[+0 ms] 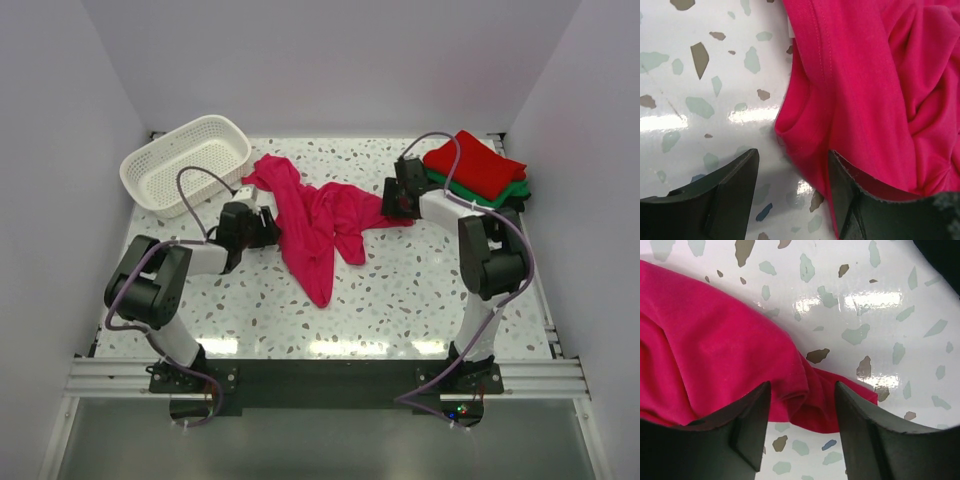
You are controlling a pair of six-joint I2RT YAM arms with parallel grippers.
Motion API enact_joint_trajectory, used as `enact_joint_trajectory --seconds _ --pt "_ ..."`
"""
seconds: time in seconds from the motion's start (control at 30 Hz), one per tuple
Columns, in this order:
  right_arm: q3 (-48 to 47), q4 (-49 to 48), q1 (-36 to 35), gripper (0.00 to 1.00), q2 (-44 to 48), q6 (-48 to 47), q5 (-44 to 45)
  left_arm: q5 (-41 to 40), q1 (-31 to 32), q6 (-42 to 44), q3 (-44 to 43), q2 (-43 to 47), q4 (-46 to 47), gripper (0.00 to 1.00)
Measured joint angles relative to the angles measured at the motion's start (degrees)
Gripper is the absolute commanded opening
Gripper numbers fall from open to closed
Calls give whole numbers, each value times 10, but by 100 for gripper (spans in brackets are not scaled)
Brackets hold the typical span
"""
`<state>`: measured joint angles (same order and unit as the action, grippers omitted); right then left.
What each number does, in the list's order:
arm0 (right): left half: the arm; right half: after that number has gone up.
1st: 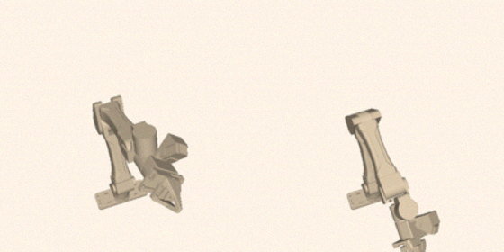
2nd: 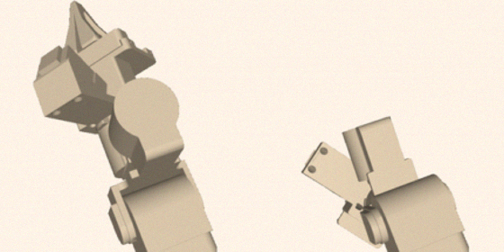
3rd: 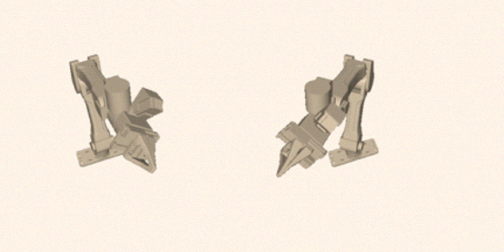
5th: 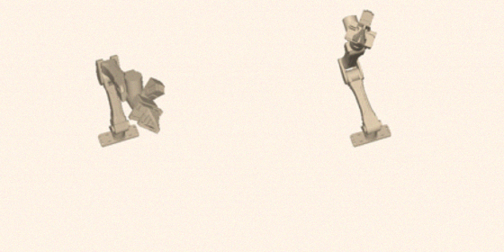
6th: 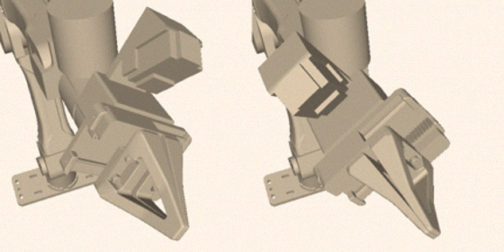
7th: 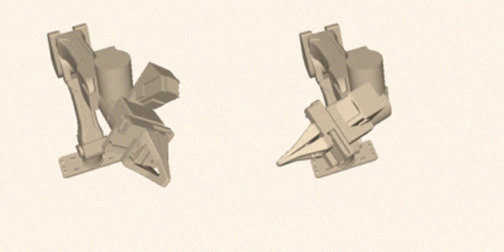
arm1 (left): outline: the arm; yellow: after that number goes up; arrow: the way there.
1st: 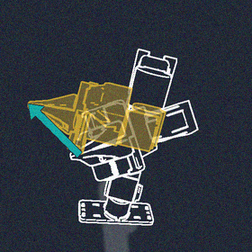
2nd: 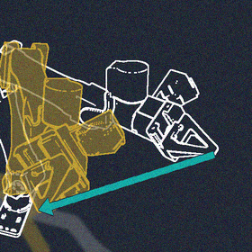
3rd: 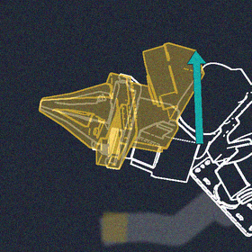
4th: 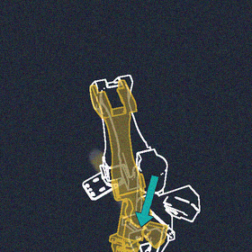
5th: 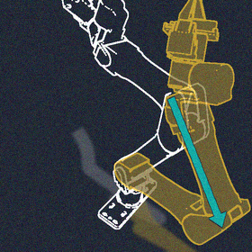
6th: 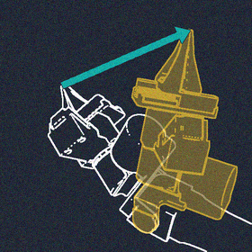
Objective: Fold and stack the t-shirts
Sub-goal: Flatten the tshirt out
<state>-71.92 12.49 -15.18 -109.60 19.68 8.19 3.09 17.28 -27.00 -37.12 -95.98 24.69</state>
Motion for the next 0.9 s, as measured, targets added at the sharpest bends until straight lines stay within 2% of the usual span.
enact_joint_trajectory --seconds 0.1,0.13,0.17,0.2,0.23,0.27,0.4,0.57,0.67,0.77,0.9 --pt "-5 2 3 40 -7 -5 -2 13 0 -5 -7 -20 26 55" --pt "-5 2 3 35 -7 -5 -2 19 0 -8 -9 -28 39 41" --pt "-6 3 5 28 -7 -5 -2 28 0 -14 -11 -37 51 33" --pt "-8 4 6 11 -7 -6 -3 36 0 -19 -14 -47 60 24" --pt "-9 4 7 4 -7 -9 -3 45 0 -24 -16 -58 70 7" --pt "-11 6 9 0 -7 -8 -4 53 0 -30 -18 -69 85 0" --pt "-12 16 12 0 1 -7 -2 95 -11 -45 -31 -93 110 0" --pt "-10 51 13 0 55 -7 14 114 -68 -53 -30 -64 103 0" --pt "-4 65 13 0 109 -7 31 95 -104 -47 -29 -1 85 0" --pt "1 78 14 0 152 -6 53 60 -114 -37 -29 62 82 0" --pt "3 96 14 0 165 -6 90 28 -113 -23 -50 81 64 0"
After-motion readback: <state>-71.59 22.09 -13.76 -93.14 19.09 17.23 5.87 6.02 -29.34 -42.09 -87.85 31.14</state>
